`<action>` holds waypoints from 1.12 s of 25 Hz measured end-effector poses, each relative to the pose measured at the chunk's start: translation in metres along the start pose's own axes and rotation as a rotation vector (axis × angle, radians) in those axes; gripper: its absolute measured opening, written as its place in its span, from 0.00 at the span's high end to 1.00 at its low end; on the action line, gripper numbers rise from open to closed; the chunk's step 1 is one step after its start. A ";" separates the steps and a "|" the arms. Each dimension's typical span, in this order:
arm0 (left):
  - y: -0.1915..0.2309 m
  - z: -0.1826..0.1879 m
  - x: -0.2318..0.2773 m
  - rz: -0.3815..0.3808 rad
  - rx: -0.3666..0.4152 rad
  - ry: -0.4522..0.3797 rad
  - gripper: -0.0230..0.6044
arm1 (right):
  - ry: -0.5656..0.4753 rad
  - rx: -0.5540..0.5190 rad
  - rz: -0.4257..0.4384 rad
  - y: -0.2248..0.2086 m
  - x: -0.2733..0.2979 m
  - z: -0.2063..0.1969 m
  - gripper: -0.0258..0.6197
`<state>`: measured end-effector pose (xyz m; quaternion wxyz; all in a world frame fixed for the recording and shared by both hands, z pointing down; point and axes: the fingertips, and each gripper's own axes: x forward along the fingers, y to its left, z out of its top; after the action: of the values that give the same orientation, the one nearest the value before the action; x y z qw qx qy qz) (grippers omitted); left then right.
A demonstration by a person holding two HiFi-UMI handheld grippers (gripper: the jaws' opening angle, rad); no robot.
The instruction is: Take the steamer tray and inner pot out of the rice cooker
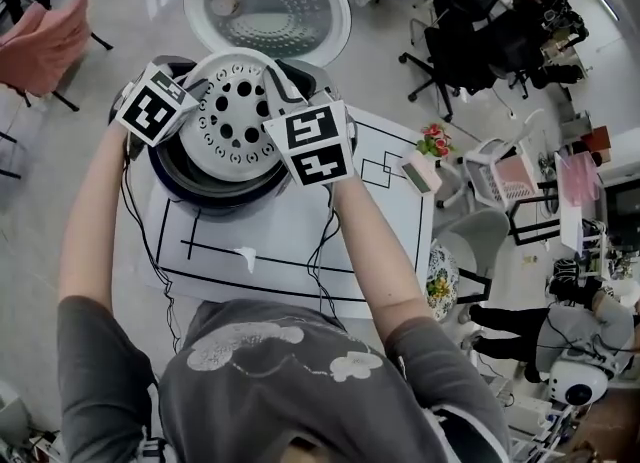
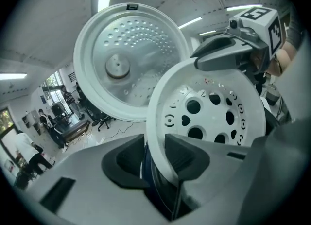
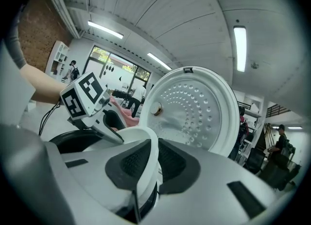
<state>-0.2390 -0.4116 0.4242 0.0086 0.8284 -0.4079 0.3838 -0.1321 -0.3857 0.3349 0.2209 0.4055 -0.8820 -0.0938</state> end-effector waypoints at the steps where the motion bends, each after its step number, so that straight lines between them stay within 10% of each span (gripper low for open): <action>1: -0.002 0.001 0.001 -0.004 0.015 0.006 0.77 | -0.007 0.003 0.002 0.000 -0.001 0.001 0.87; 9: 0.015 0.033 -0.034 0.048 -0.132 -0.116 0.89 | -0.078 0.025 0.016 -0.001 -0.022 0.021 0.87; 28: -0.112 0.170 -0.095 -0.053 -0.027 -0.172 0.91 | -0.207 0.112 -0.152 -0.078 -0.200 0.022 0.86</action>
<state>-0.0908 -0.3287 0.2772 -0.0051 0.8685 -0.3903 0.3054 0.0250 -0.2858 0.2258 0.0981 0.4708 -0.8708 -0.1024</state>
